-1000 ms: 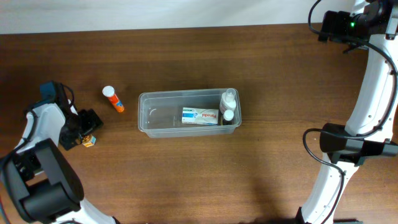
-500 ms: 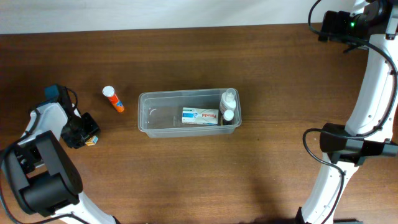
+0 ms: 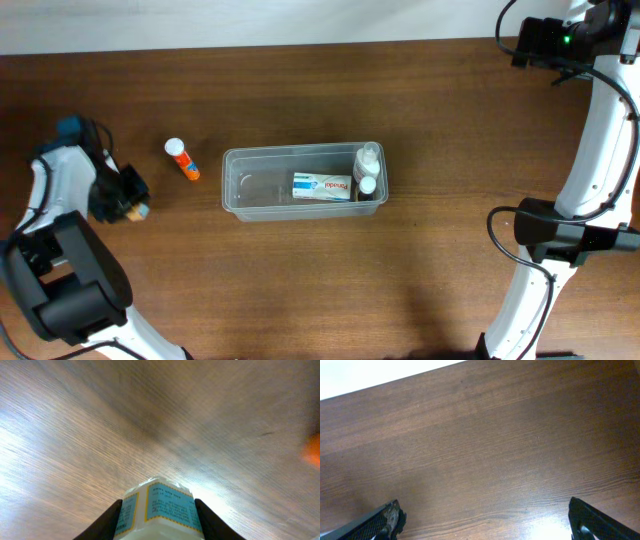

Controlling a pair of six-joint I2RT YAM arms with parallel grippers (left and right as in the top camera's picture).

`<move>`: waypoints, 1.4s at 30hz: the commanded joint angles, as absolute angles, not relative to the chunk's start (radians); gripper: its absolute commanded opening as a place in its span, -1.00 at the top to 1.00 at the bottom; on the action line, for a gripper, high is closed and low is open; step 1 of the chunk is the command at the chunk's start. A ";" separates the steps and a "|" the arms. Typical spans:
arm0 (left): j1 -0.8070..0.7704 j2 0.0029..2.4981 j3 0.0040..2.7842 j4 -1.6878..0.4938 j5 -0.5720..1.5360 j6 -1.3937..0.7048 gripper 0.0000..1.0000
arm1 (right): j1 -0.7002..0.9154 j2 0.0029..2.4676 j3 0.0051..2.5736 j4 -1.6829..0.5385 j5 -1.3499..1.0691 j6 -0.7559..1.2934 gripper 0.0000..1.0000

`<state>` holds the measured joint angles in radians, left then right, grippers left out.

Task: Pack container
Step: 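Carry the amber bottle with the left gripper into the container's left end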

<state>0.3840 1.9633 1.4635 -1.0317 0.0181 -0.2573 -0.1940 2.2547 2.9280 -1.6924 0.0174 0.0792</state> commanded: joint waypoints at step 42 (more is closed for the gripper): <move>-0.210 2.017 2.036 -1.383 -0.048 0.012 0.15 | -0.197 2.247 2.928 -1.699 0.012 0.086 -0.97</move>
